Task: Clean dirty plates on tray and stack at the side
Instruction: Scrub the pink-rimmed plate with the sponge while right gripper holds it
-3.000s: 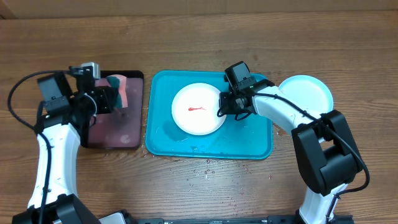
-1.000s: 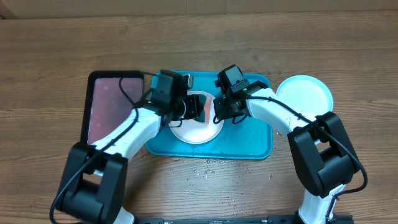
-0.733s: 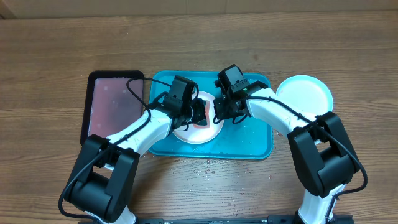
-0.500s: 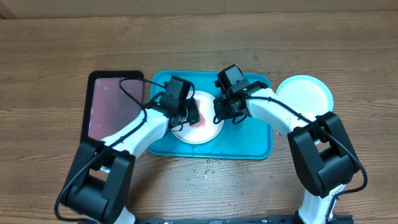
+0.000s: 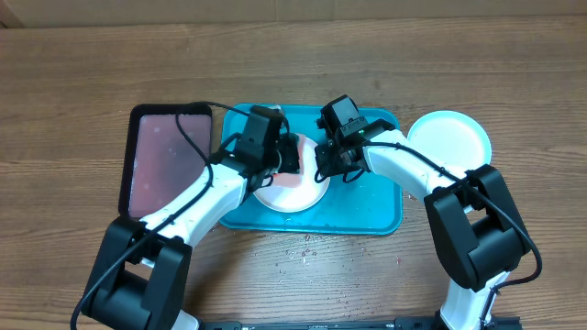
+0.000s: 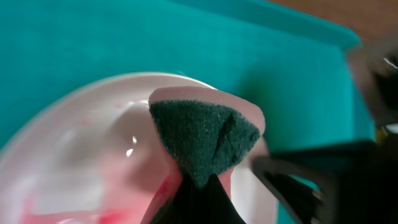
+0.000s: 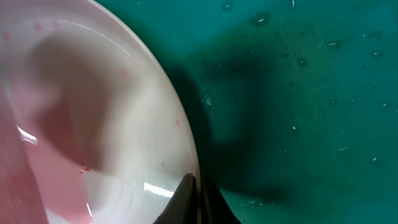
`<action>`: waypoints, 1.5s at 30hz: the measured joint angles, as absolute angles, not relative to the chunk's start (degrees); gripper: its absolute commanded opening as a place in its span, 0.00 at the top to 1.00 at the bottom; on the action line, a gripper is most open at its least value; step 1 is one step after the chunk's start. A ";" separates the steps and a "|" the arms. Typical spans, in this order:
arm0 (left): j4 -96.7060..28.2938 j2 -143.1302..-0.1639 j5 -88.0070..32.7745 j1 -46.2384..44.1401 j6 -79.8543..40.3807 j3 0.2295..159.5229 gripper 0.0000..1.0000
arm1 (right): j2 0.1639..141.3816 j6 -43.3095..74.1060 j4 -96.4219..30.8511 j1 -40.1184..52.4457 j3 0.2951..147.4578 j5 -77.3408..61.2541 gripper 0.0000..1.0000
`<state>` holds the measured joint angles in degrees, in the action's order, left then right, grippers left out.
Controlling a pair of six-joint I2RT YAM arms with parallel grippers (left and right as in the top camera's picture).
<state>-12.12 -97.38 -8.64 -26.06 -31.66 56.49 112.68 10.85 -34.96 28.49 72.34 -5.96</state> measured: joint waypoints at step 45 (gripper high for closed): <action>-13.19 -97.95 -11.18 -25.98 -34.65 56.51 0.96 | 112.68 10.85 -35.09 28.53 72.38 -5.98 0.96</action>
<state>-13.19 -97.95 -11.18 -25.98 -34.65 56.51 112.68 10.85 -35.09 28.53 72.38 -5.98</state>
